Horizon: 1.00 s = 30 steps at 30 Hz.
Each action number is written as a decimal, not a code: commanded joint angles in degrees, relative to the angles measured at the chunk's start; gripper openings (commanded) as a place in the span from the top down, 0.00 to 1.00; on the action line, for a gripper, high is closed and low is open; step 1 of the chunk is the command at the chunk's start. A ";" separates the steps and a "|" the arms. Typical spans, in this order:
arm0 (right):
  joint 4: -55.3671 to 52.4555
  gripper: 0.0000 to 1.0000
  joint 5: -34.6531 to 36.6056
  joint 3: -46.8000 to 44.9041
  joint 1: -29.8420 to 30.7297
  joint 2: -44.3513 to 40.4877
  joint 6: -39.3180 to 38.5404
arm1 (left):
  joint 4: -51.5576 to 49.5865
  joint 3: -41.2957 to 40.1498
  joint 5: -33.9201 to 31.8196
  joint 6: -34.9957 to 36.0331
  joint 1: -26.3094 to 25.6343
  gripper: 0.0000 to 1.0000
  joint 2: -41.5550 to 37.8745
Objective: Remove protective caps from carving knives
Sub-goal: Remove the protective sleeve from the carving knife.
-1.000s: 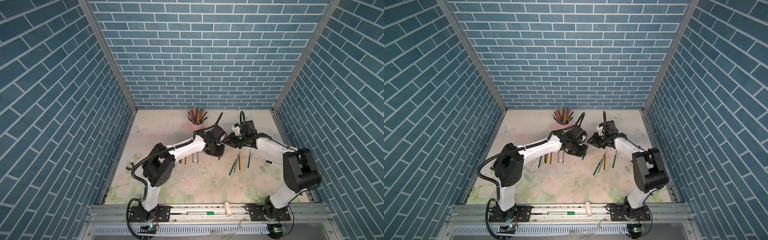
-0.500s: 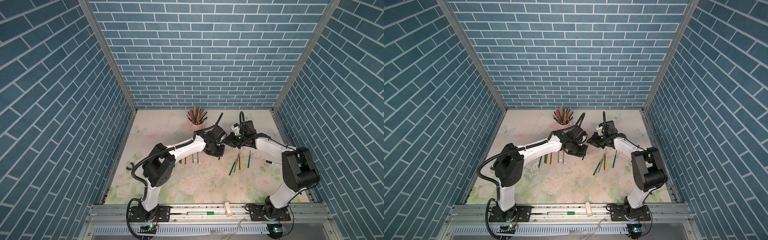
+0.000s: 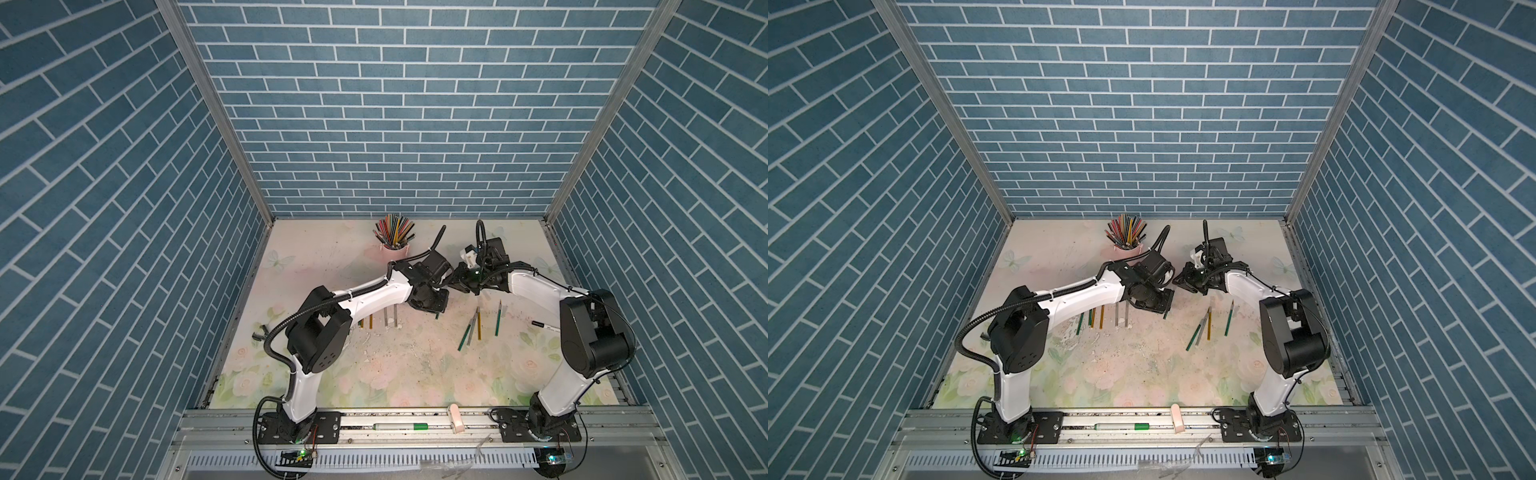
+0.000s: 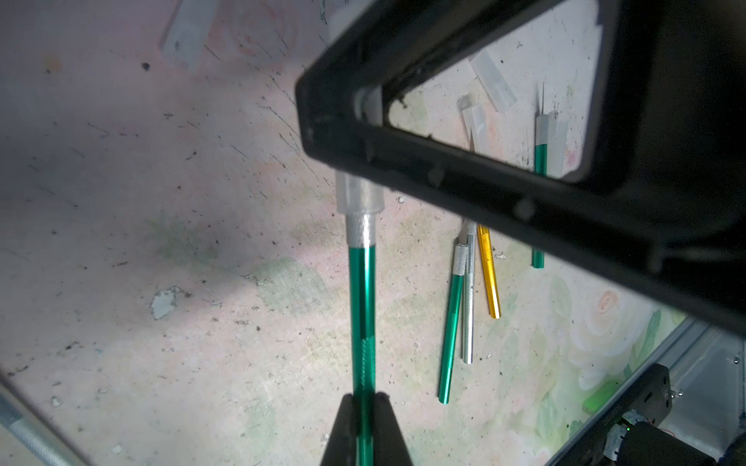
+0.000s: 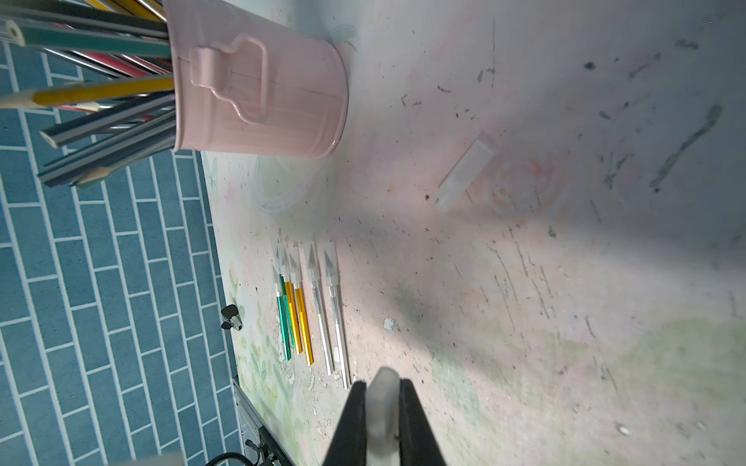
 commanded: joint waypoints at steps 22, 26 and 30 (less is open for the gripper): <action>-1.84 0.99 0.89 12.40 -3.33 7.92 -3.11 | -2.69 -7.95 -0.90 -0.54 -1.76 0.92 -3.81; -2.11 0.99 1.08 13.23 -3.70 8.92 -3.46 | -2.86 -8.52 -1.13 -0.58 -1.76 0.92 -4.18; -3.60 0.99 2.11 13.81 -4.20 9.27 -4.83 | -2.78 -9.14 -1.62 -0.85 -1.76 0.92 -4.84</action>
